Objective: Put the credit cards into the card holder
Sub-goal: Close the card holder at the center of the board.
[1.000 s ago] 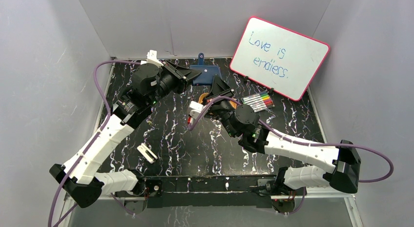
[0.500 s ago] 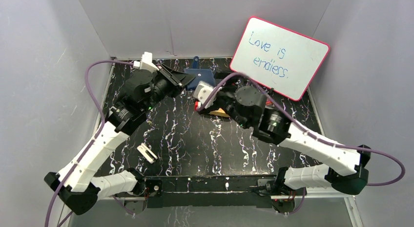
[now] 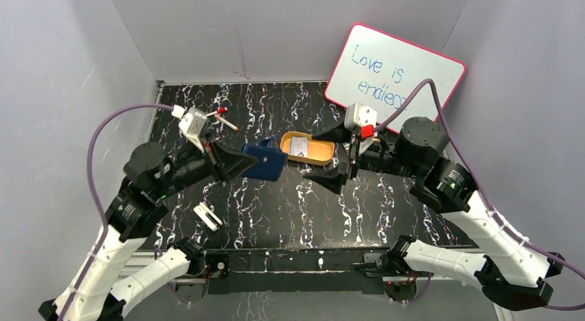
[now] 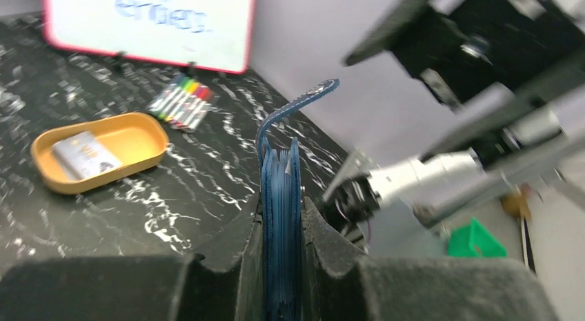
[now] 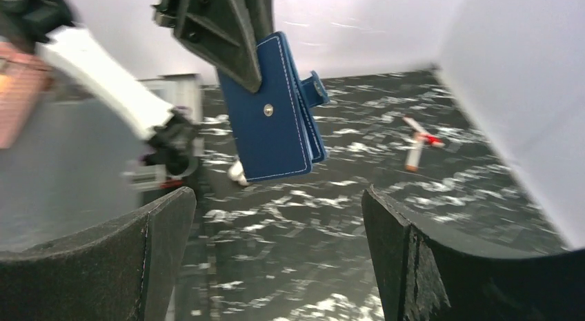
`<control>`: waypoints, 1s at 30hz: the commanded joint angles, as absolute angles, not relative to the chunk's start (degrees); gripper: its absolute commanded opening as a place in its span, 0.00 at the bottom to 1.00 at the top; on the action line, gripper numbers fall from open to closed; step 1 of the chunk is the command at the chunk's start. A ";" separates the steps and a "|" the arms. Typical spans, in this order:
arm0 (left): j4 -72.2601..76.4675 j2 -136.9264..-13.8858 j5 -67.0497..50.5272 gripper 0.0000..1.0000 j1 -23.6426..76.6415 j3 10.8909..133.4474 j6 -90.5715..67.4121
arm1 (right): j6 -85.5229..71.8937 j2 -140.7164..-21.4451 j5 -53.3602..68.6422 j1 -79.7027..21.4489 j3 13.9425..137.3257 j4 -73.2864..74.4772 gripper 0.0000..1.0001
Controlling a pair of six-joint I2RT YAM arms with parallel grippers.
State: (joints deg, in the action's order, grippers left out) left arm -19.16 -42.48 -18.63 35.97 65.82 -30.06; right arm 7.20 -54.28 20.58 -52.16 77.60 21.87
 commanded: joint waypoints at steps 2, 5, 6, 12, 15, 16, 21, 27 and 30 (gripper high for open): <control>-16.93 -37.83 -40.30 0.00 35.95 64.57 -21.84 | -9.09 -52.95 37.63 -51.94 72.51 12.60 0.97; -13.64 -38.15 -46.46 0.00 35.95 64.15 -22.13 | -15.88 -52.10 41.09 -51.82 68.32 4.82 0.98; -12.30 -38.38 -48.17 0.00 35.95 63.83 -22.48 | -18.30 -52.25 42.73 -51.85 66.98 1.98 0.98; -5.78 -40.43 -56.32 0.00 35.95 62.61 -23.92 | -26.31 -52.98 45.13 -51.85 63.03 -9.64 0.99; -5.45 -40.96 -58.03 0.00 35.93 62.55 -22.33 | -26.79 -53.44 45.41 -51.90 63.19 -9.84 0.99; -5.67 -41.09 -58.30 0.00 35.95 62.56 -21.72 | -26.93 -53.67 45.72 -51.86 63.38 -9.60 0.99; -4.74 -42.81 -58.45 0.00 35.95 63.45 -20.26 | -26.70 -55.51 46.72 -51.88 64.46 -6.89 0.96; -3.35 -44.73 -57.06 0.00 35.95 65.38 -19.98 | -25.46 -57.05 47.67 -51.93 65.52 -3.83 0.83; -2.47 -45.40 -56.05 0.00 35.95 65.75 -20.28 | -24.63 -57.90 47.49 -51.93 66.15 -1.98 0.78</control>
